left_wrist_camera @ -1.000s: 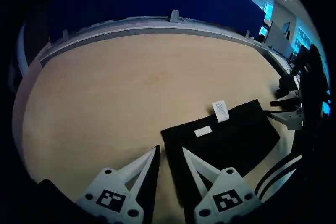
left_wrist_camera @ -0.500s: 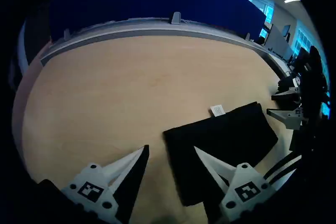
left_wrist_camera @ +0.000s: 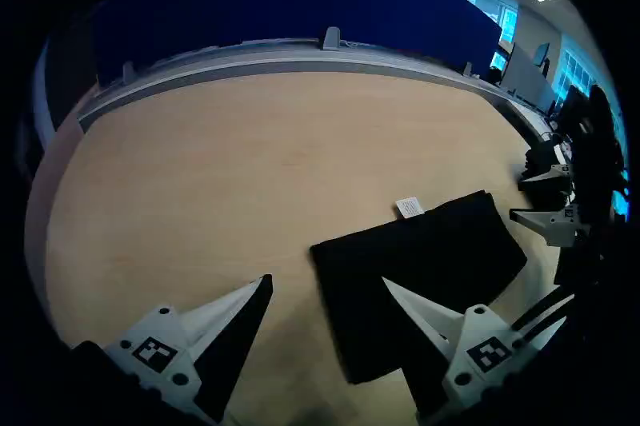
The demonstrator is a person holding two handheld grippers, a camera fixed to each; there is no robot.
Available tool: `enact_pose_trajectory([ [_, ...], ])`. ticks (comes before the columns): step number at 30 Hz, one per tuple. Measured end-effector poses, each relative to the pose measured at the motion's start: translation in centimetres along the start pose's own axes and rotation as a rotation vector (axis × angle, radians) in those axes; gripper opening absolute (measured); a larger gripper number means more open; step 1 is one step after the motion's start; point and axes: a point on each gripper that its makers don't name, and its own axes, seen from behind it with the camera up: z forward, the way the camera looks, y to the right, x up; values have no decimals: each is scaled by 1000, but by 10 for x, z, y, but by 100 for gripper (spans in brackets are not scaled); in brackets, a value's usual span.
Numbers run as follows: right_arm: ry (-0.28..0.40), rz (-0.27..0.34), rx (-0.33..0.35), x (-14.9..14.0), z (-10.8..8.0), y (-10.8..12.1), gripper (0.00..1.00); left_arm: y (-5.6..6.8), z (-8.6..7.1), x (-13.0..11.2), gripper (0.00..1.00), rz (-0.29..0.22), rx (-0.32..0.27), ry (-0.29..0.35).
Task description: Fold towel
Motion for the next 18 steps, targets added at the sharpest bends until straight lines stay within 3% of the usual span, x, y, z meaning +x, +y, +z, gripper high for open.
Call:
enact_pose_trajectory([
  [18, -6, 33, -5, -34, -36, -8, 100, 0, -32, -32, 91, -13, 24, -7],
])
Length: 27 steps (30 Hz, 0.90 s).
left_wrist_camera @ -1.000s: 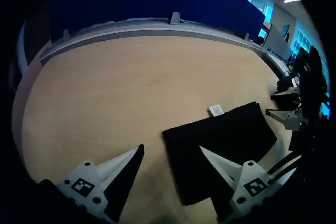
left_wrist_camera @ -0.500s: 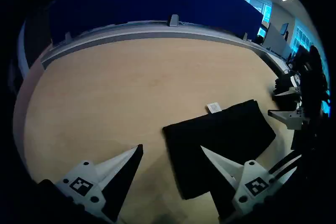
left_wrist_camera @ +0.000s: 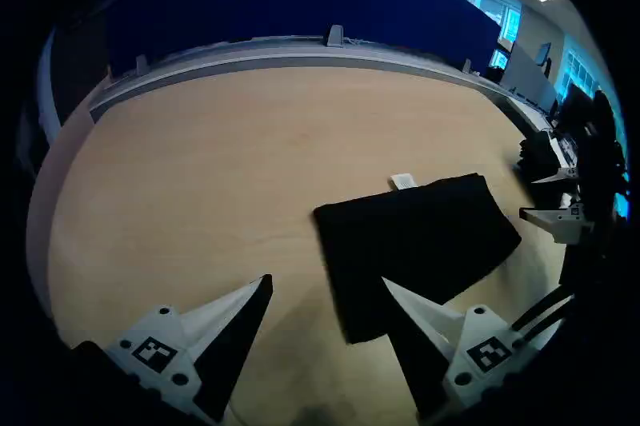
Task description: Fold towel
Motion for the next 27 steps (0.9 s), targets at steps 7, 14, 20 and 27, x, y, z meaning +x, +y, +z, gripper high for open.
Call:
enact_pose_trajectory([
  [7, -5, -15, 17, -6, -3, -4, 100, -2, -7, -6, 91, -10, 8, 3],
  [14, -21, -77, 72, -12, -1, -15, 100, -7, -22, -14, 91, -19, 30, 9],
  [20, -44, -129, 119, -21, 1, -25, 100, -15, -38, -26, 91, -49, 58, 12],
  [27, -65, -187, 168, -27, 1, -33, 100, -22, -57, -43, 91, -82, 86, 7],
])
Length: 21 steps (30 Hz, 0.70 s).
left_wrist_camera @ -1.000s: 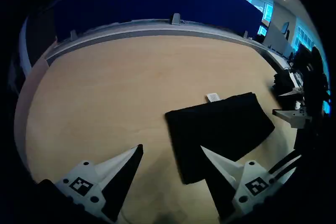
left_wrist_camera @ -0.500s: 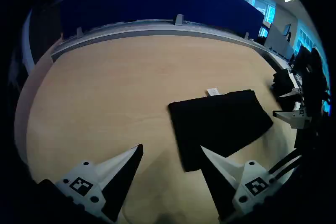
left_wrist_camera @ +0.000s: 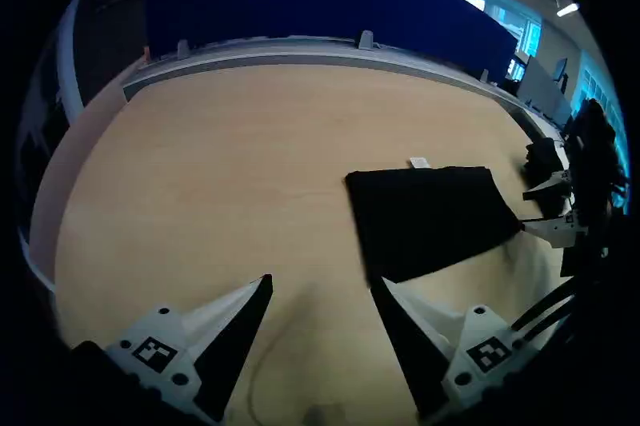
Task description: Fold towel
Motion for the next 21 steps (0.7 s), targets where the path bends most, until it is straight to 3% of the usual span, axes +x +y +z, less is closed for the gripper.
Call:
enact_pose_trajectory([
  [13, -41, -81, 75, -9, 0, -12, 95, -14, -25, -33, 91, -24, 43, -26],
  [21, -79, -110, 104, -23, 0, -16, 72, -16, -31, -44, 91, -43, 48, -33],
])
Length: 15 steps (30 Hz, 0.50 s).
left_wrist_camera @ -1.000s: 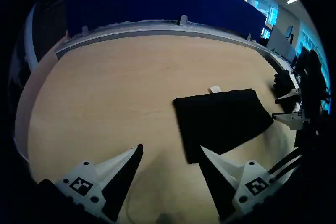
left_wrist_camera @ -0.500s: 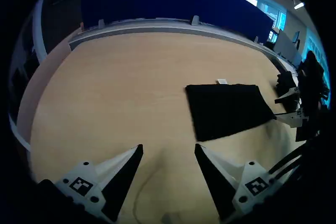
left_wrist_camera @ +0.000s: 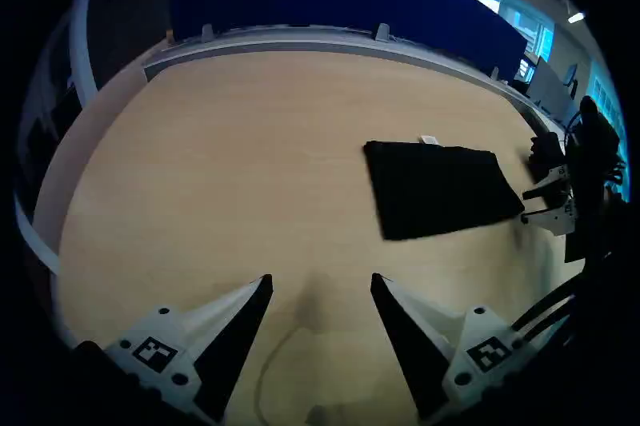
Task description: Fold towel
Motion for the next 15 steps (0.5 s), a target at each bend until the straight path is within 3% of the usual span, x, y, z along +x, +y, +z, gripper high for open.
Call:
enact_pose_trajectory([
  [9, -23, 30, 41, -8, 4, -5, 34, -5, -8, 0, 91, -3, 3, 3],
  [15, -19, 35, 44, -8, 4, -5, 24, -6, -10, 0, 91, -2, 4, 3],
])
